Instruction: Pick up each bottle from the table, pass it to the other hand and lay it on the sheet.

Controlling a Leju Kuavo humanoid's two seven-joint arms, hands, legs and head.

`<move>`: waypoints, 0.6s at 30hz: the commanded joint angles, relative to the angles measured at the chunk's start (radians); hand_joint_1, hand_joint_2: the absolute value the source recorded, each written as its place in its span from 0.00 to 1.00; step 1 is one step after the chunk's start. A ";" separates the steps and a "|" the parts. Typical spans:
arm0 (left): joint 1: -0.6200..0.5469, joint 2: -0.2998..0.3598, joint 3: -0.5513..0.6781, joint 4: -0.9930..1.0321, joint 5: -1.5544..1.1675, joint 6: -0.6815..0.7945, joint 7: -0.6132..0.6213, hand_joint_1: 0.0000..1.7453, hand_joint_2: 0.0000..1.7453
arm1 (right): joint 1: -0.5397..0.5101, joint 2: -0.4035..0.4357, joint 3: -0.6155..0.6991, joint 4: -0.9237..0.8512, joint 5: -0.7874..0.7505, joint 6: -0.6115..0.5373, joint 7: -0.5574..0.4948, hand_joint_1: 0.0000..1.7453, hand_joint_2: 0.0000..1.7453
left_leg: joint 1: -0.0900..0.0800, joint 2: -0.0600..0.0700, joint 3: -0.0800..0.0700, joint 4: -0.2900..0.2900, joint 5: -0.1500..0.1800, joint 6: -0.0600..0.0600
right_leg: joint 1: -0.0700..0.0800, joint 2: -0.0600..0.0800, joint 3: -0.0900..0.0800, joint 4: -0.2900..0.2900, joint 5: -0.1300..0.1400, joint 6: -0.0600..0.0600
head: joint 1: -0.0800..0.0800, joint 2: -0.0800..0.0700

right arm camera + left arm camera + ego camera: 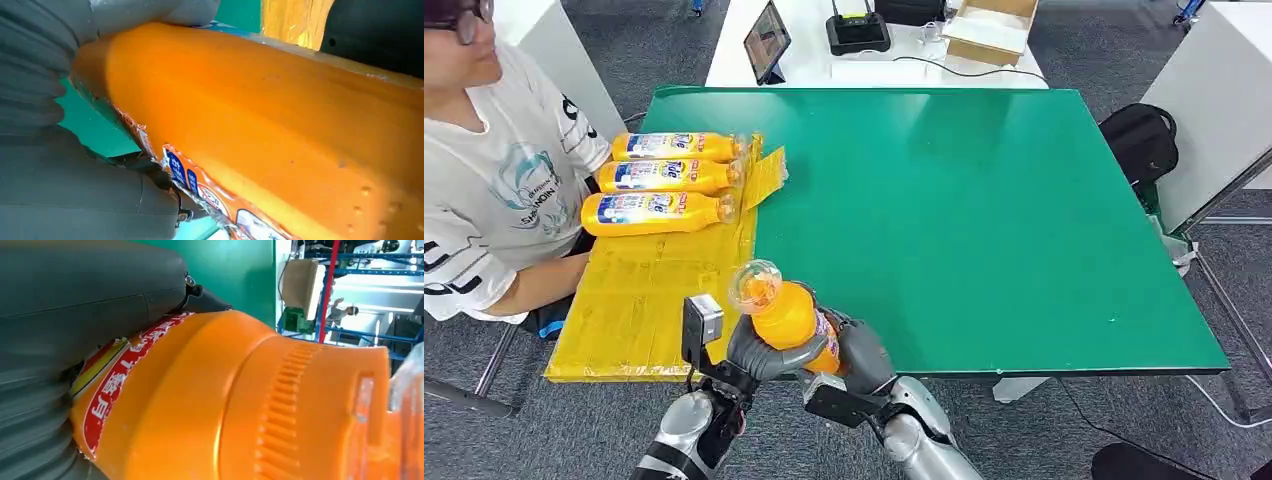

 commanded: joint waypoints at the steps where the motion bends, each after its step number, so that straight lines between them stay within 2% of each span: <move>1: -0.070 0.004 -0.034 0.066 -0.046 0.040 -0.001 1.00 1.00 | -0.010 -0.010 0.056 0.045 -0.008 0.027 -0.011 1.00 1.00 | 0.001 -0.001 0.005 0.000 -0.002 0.001 | 0.002 -0.002 0.006 -0.001 -0.002 -0.004 | 0.000 0.000; 4: -0.071 0.002 -0.028 0.069 -0.050 0.051 0.000 1.00 1.00 | -0.003 -0.011 0.046 0.026 -0.021 0.030 -0.018 1.00 1.00 | 0.001 -0.001 0.005 0.000 -0.002 0.001 | 0.002 -0.002 0.006 -0.001 -0.002 -0.004 | 0.000 0.000; 5: -0.072 0.002 -0.025 0.070 -0.050 0.054 0.000 1.00 1.00 | 0.002 -0.007 0.036 0.015 -0.031 0.019 -0.026 0.17 1.00 | 0.000 -0.001 0.003 0.000 -0.001 0.001 | 0.001 -0.002 0.004 -0.001 -0.001 -0.003 | 0.000 0.000; 6: -0.075 0.002 -0.021 0.072 -0.048 0.056 0.000 1.00 1.00 | 0.007 -0.003 0.029 0.003 -0.038 0.010 -0.033 0.00 1.00 | 0.000 -0.001 0.002 -0.001 0.000 0.001 | 0.001 -0.002 0.002 -0.001 -0.001 -0.002 | 0.000 0.000; 7: -0.077 0.001 -0.011 0.070 -0.054 0.076 -0.002 1.00 1.00 | 0.012 0.003 0.017 -0.016 -0.060 0.013 -0.038 0.00 0.00 | 0.001 -0.001 0.004 0.000 -0.001 0.001 | 0.001 -0.002 0.005 -0.001 -0.002 -0.003 | 0.000 0.000; 13: -0.150 0.012 0.085 0.059 -0.147 0.291 -0.056 1.00 1.00 | 0.057 -0.003 -0.033 -0.221 -0.268 0.166 -0.082 0.00 0.00 | 0.001 0.000 0.003 0.001 -0.002 0.001 | 0.002 -0.001 0.003 0.001 -0.002 -0.003 | 0.000 0.000; 15: -0.181 0.021 0.113 0.068 -0.148 0.304 -0.056 1.00 1.00 | 0.058 -0.008 -0.034 -0.255 -0.278 0.175 -0.072 0.00 0.00 | 0.000 -0.001 -0.001 0.001 0.000 0.000 | 0.001 -0.002 0.000 0.001 0.000 -0.002 | 0.000 0.000; 18: -0.178 0.019 0.112 0.070 -0.148 0.304 -0.056 1.00 1.00 | 0.059 -0.009 -0.034 -0.255 -0.278 0.175 -0.072 0.00 0.00 | 0.001 0.001 0.002 0.000 -0.001 0.000 | 0.001 0.000 0.002 0.000 0.000 -0.003 | 0.000 0.000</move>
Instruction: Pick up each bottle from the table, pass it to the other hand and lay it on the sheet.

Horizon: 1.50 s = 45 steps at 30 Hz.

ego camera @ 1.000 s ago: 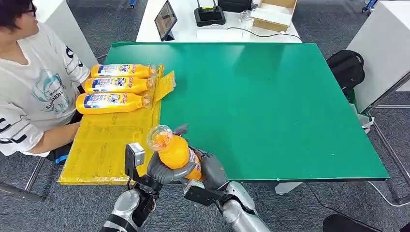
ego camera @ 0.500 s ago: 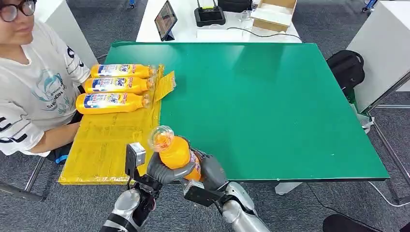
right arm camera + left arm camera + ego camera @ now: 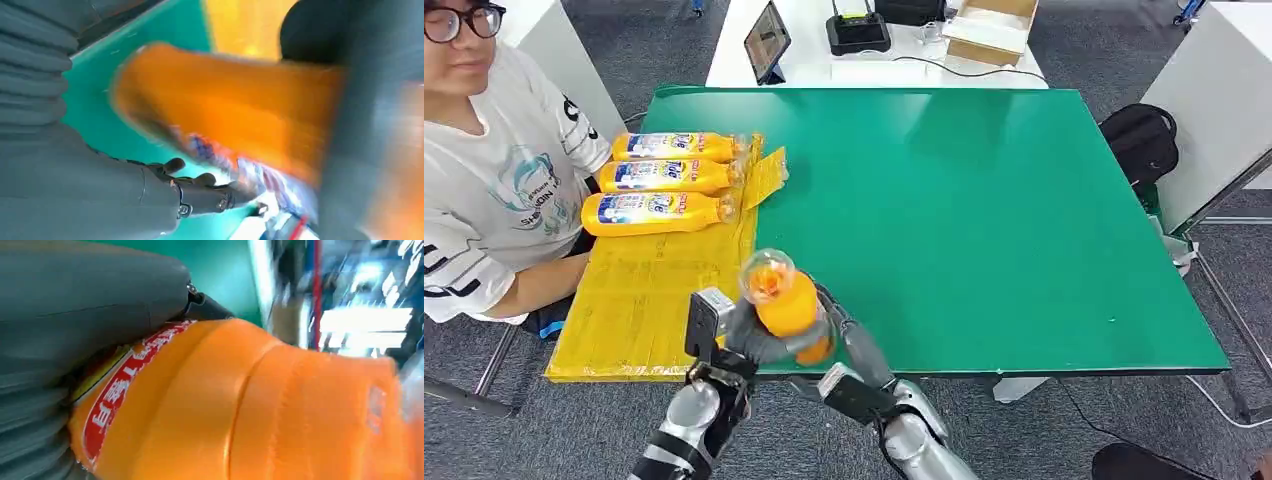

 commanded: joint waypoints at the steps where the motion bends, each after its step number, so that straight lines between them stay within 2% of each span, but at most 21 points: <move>1: -0.124 0.020 0.091 0.071 -0.069 0.113 -0.036 1.00 1.00 | 0.015 -0.016 -0.018 -0.150 -0.047 0.038 -0.006 0.00 0.00 | 0.001 0.001 0.004 0.000 -0.001 0.001 | 0.001 0.000 0.003 0.000 -0.001 -0.004 | 0.000 0.000; 6: -0.247 0.047 0.194 0.175 -0.140 0.252 -0.055 1.00 1.00 | 0.007 -0.006 -0.047 -0.211 -0.104 0.015 -0.028 0.00 0.00 | 0.001 0.002 0.003 0.001 -0.001 0.001 | 0.001 0.000 0.003 0.001 -0.001 -0.003 | 0.000 0.000; 8: -0.303 0.056 0.227 0.253 -0.191 0.315 -0.076 1.00 1.00 | 0.023 0.017 -0.081 -0.255 -0.140 -0.052 -0.101 0.00 0.00 | 0.001 0.001 0.004 0.000 -0.001 0.001 | 0.001 -0.001 0.004 0.001 -0.001 -0.004 | 0.000 0.000; 9: -0.333 0.061 0.241 0.301 -0.255 0.398 -0.096 1.00 1.00 | 0.034 0.025 -0.088 -0.290 -0.144 -0.108 -0.132 0.00 0.00 | 0.000 0.001 0.002 0.000 0.000 0.000 | 0.001 -0.001 0.002 0.000 0.000 -0.003 | 0.000 0.000; 11: -0.367 0.070 0.255 0.360 -0.296 0.439 -0.099 1.00 1.00 | 0.050 0.035 -0.097 -0.343 -0.166 -0.154 -0.142 0.00 0.00 | 0.001 -0.001 0.003 0.000 0.000 0.000 | 0.001 -0.002 0.003 0.001 -0.001 -0.004 | 0.000 0.000; 12: -0.390 0.088 0.233 0.412 -0.412 0.548 -0.086 1.00 1.00 | 0.060 0.044 -0.101 -0.395 -0.180 -0.204 -0.142 0.00 0.00 | 0.000 -0.001 0.002 0.000 0.001 0.000 | 0.001 -0.002 0.002 0.001 -0.001 -0.003 | 0.000 0.000; 15: -0.440 0.119 0.202 0.536 -0.606 0.676 -0.054 1.00 1.00 | 0.061 0.038 -0.081 -0.433 -0.213 -0.250 -0.142 0.00 0.00 | 0.001 0.002 0.007 0.000 -0.002 0.000 | 0.002 0.000 0.007 0.001 -0.002 -0.005 | 0.000 0.000; 16: -0.442 0.137 0.241 0.552 -0.904 0.691 0.039 1.00 1.00 | 0.057 0.030 -0.061 -0.444 -0.226 -0.264 -0.142 0.00 0.00 | 0.000 0.000 0.003 0.000 0.000 0.000 | 0.001 -0.001 0.003 0.001 -0.001 -0.003 | 0.000 0.000; 19: -0.488 0.177 0.211 0.719 -1.172 0.691 0.116 1.00 1.00 | 0.042 0.019 -0.024 -0.445 -0.224 -0.280 -0.142 0.00 0.00 | 0.001 0.003 0.008 -0.001 -0.002 0.000 | 0.002 0.001 0.007 0.000 -0.002 -0.004 | 0.000 0.000; 20: -0.511 0.200 0.155 0.788 -1.268 0.691 0.166 1.00 1.00 | 0.039 0.016 -0.016 -0.443 -0.230 -0.275 -0.142 0.00 0.00 | 0.001 0.005 0.010 -0.001 -0.002 0.001 | 0.002 0.003 0.008 -0.001 -0.002 -0.005 | 0.000 0.000; 21: -0.513 0.207 0.157 0.806 -1.268 0.691 0.162 1.00 1.00 | 0.036 0.015 -0.012 -0.442 -0.232 -0.278 -0.142 0.00 0.00 | 0.000 0.003 0.006 -0.001 -0.001 0.000 | 0.001 0.002 0.005 0.000 0.000 -0.003 | 0.000 0.000; 22: -0.508 0.203 0.086 0.798 -1.239 0.682 0.216 1.00 1.00 | 0.041 0.003 0.006 -0.454 -0.247 -0.294 -0.142 0.00 0.00 | 0.000 0.004 0.006 -0.001 -0.001 0.000 | 0.001 0.002 0.005 0.000 -0.001 -0.003 | 0.000 0.000; 23: -0.531 0.224 0.083 0.859 -1.245 0.641 0.179 1.00 1.00 | 0.031 0.004 0.004 -0.441 -0.237 -0.296 -0.142 0.00 0.00 | 0.001 0.004 0.006 -0.001 -0.001 0.000 | 0.001 0.002 0.005 0.000 -0.001 -0.003 | 0.000 0.000; 27: -0.551 0.256 0.003 0.916 -1.351 0.431 0.221 1.00 1.00 | 0.043 0.012 -0.017 -0.432 -0.263 -0.267 -0.142 0.00 0.00 | 0.002 0.005 0.008 0.000 -0.002 0.000 | 0.002 0.003 0.006 0.000 -0.001 -0.005 | 0.000 0.000; 28: -0.550 0.259 0.001 0.924 -1.354 0.382 0.229 1.00 1.00 | 0.048 0.018 -0.024 -0.431 -0.271 -0.249 -0.142 0.00 0.00 | 0.001 0.003 0.004 -0.001 0.000 0.000 | 0.001 0.001 0.003 0.000 0.000 -0.002 | 0.000 0.000; 30: -0.543 0.258 0.027 0.926 -1.325 0.343 0.219 1.00 1.00 | 0.053 0.024 -0.022 -0.419 -0.263 -0.248 -0.142 0.00 0.00 | 0.002 0.003 0.007 -0.001 -0.002 0.000 | 0.002 0.002 0.006 0.000 -0.002 -0.004 | 0.000 0.000; 31: -0.543 0.258 0.027 0.926 -1.325 0.343 0.219 1.00 1.00 | 0.053 0.024 -0.022 -0.419 -0.263 -0.248 -0.142 0.00 0.00 | 0.001 0.003 0.004 0.000 -0.001 0.000 | 0.001 0.002 0.002 0.000 0.000 -0.002 | 0.000 0.000; 33: -0.527 0.263 0.040 0.929 -1.314 0.323 0.229 1.00 1.00 | 0.054 0.030 -0.019 -0.401 -0.255 -0.243 -0.142 0.00 0.00 | 0.002 0.006 0.008 0.000 -0.003 0.001 | 0.002 0.004 0.006 0.000 -0.002 -0.004 | 0.000 0.000; 37: -0.527 0.263 0.040 0.929 -1.314 0.323 0.229 1.00 1.00 | 0.054 0.030 -0.019 -0.401 -0.255 -0.243 -0.142 0.00 0.00 | 0.001 0.003 0.007 -0.001 -0.001 0.000 | 0.001 0.002 0.007 -0.001 -0.001 -0.004 | 0.000 0.000; 40: -0.526 0.253 0.074 0.939 -1.281 0.238 0.243 1.00 1.00 | 0.051 0.038 -0.027 -0.376 -0.252 -0.234 -0.142 0.00 0.00 | 0.001 0.003 0.005 -0.001 0.000 0.000 | 0.001 0.002 0.004 -0.001 0.000 -0.003 | 0.000 0.000; 45: -0.519 0.250 0.088 0.942 -1.272 0.223 0.261 1.00 1.00 | 0.049 0.041 -0.023 -0.352 -0.243 -0.221 -0.139 0.00 0.00 | 0.001 0.003 0.007 -0.002 0.000 0.000 | 0.001 0.002 0.006 -0.001 0.000 -0.002 | 0.000 0.000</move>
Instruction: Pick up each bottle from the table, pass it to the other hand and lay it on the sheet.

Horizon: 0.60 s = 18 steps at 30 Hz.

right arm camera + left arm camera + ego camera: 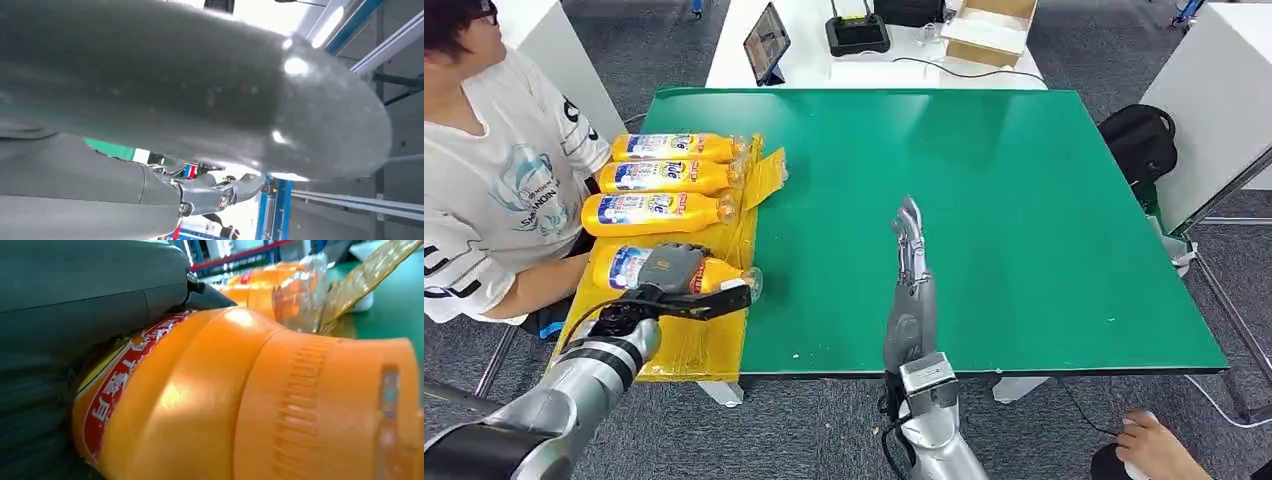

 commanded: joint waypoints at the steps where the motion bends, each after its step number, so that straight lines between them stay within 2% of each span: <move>1: -0.001 0.009 0.009 0.092 0.018 -0.043 0.020 1.00 1.00 | -0.017 0.001 0.000 0.085 0.007 0.013 -0.030 0.00 0.00 | 0.000 0.004 0.008 -0.002 -0.002 0.001 | 0.001 0.003 0.006 -0.002 0.000 -0.003 | 0.000 0.000; 4: -0.001 0.009 0.009 0.092 0.018 -0.043 0.020 1.00 1.00 | -0.017 0.001 0.000 0.085 0.007 0.013 -0.030 0.00 0.00 | 0.000 0.004 0.009 -0.002 -0.002 0.001 | 0.001 0.003 0.007 -0.002 0.000 -0.003 | 0.000 0.000; 5: -0.001 0.003 0.018 0.091 0.026 -0.045 0.031 0.16 1.00 | -0.018 0.000 0.002 0.090 0.012 0.016 -0.025 0.00 0.00 | 0.000 0.003 0.007 -0.002 -0.001 0.001 | 0.000 0.002 0.006 -0.001 0.000 -0.002 | 0.000 0.000; 6: -0.001 -0.004 0.028 0.091 0.034 -0.051 0.035 0.00 1.00 | -0.016 0.000 0.001 0.094 0.016 0.017 -0.021 0.00 0.00 | 0.000 0.004 0.009 -0.002 -0.002 0.001 | 0.001 0.003 0.007 -0.002 0.000 -0.003 | 0.000 0.000; 7: 0.001 -0.009 0.042 0.089 0.047 -0.055 0.038 0.00 1.00 | -0.016 0.002 -0.003 0.097 0.016 0.017 -0.019 0.00 0.00 | 0.000 0.003 0.007 -0.002 -0.001 0.001 | 0.001 0.002 0.006 -0.002 0.000 -0.003 | 0.000 0.000; 8: 0.001 -0.016 0.058 0.092 0.064 -0.069 0.038 0.00 0.00 | -0.015 0.004 -0.005 0.101 0.018 0.019 -0.016 0.00 0.00 | 0.000 0.002 0.007 -0.002 -0.001 0.001 | 0.000 0.001 0.006 -0.001 0.000 -0.002 | 0.000 0.000; 12: 0.012 -0.037 0.156 0.077 0.178 -0.120 -0.031 0.00 0.00 | -0.018 0.009 -0.014 0.127 0.022 0.035 -0.001 0.00 0.00 | 0.000 0.002 0.008 -0.002 -0.001 0.001 | 0.001 0.001 0.007 -0.002 0.000 -0.003 | 0.000 0.000; 18: 0.018 -0.050 0.217 0.074 0.263 -0.193 -0.086 0.00 0.00 | -0.025 0.014 -0.025 0.148 0.018 0.049 0.005 0.00 0.00 | 0.000 -0.002 0.009 -0.002 -0.001 0.001 | 0.000 0.000 0.010 -0.003 0.000 -0.003 | 0.000 0.000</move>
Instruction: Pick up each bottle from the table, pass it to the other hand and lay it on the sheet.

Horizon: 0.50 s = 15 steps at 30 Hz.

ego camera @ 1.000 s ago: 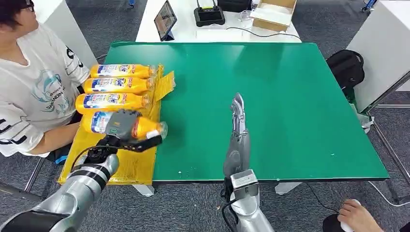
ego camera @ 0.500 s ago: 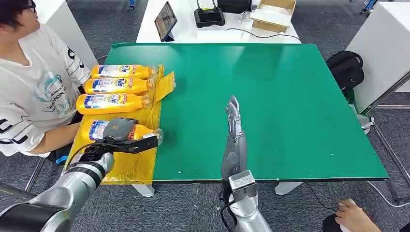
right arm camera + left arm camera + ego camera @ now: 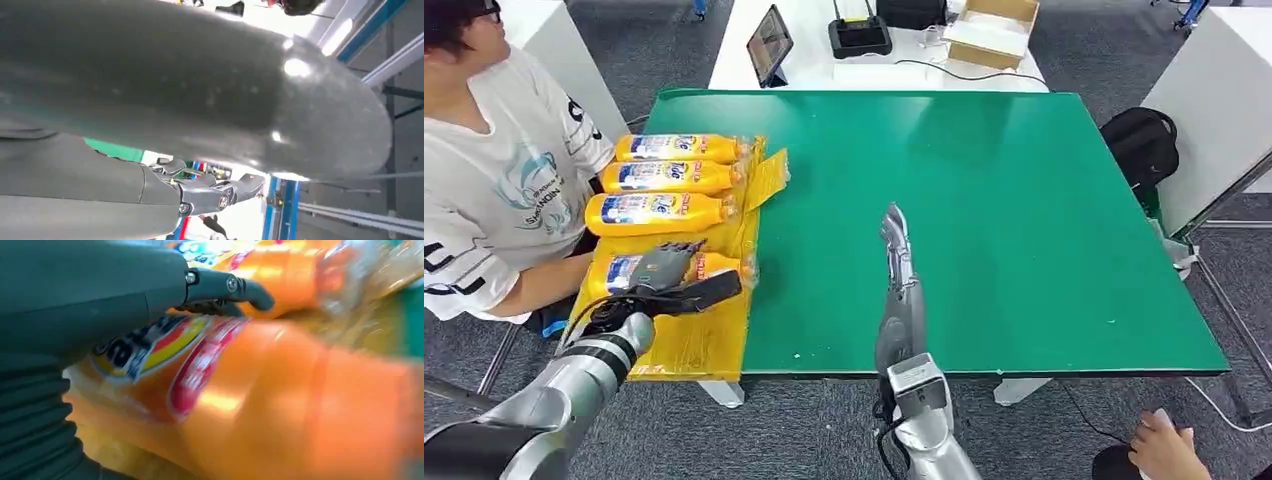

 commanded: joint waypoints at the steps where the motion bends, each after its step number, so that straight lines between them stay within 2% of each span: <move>1: 0.022 -0.035 0.130 0.060 0.083 -0.084 -0.051 0.00 0.00 | -0.028 0.003 -0.022 0.103 -0.006 0.013 -0.001 0.00 0.00 | 0.000 0.003 0.004 -0.001 -0.001 0.001 | 0.000 0.002 0.003 -0.002 0.000 -0.002 | -0.001 0.000; 3: 0.032 -0.038 0.117 0.046 0.071 -0.005 -0.070 0.00 0.00 | -0.025 0.004 -0.025 0.103 -0.006 0.014 -0.001 0.00 0.00 | 0.000 0.002 0.005 -0.002 0.000 0.001 | 0.000 0.001 0.004 -0.002 0.000 -0.002 | 0.000 0.000; 6: 0.029 -0.048 0.146 0.047 0.113 -0.030 -0.094 0.00 0.00 | -0.024 0.004 -0.028 0.104 -0.006 0.016 -0.001 0.00 0.00 | 0.000 0.002 0.007 -0.002 -0.001 0.001 | 0.001 0.001 0.006 -0.003 0.000 -0.003 | 0.000 0.000; 10: 0.052 -0.088 0.293 -0.009 0.300 0.022 -0.222 0.00 0.00 | -0.020 0.006 -0.032 0.114 -0.006 0.021 0.002 0.00 0.00 | 0.000 0.002 0.007 -0.002 -0.001 0.001 | 0.001 0.001 0.006 -0.003 0.000 -0.003 | 0.000 0.000; 15: 0.052 -0.093 0.293 -0.010 0.302 0.022 -0.221 0.00 0.00 | -0.018 0.006 -0.031 0.114 -0.006 0.021 0.002 0.00 0.00 | 0.000 0.001 0.005 -0.001 -0.001 0.001 | 0.000 0.000 0.004 -0.001 0.000 -0.002 | 0.000 0.000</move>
